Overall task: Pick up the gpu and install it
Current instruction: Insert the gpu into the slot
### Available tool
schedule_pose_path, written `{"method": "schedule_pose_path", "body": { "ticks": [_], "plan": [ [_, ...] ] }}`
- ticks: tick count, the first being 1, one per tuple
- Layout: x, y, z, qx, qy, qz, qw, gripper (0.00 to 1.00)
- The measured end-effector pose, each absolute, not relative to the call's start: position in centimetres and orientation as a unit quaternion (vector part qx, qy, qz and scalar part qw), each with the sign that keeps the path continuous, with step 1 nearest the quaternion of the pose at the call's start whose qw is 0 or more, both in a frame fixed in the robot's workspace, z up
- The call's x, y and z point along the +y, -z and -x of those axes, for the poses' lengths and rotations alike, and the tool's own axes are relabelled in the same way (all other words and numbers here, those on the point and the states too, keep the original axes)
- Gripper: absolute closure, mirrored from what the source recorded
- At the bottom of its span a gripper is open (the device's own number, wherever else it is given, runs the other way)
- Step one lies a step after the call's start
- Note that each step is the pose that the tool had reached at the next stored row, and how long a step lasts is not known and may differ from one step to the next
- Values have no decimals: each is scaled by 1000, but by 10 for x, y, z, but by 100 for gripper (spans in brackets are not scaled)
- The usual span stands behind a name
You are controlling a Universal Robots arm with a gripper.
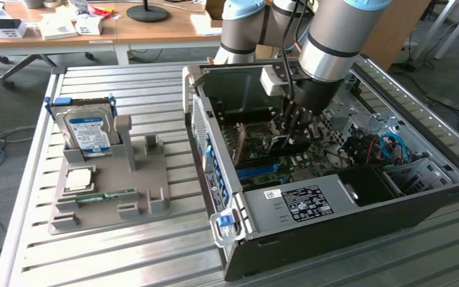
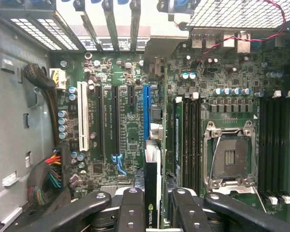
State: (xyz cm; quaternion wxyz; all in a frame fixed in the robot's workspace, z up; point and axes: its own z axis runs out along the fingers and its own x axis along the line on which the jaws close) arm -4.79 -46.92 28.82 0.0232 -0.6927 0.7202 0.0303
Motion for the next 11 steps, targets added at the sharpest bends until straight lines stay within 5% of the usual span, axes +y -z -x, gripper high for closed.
{"method": "schedule_pose_path", "body": {
  "ticks": [11],
  "plan": [
    [-469,-287,52,720,-30,693,23,74]
  ]
}}
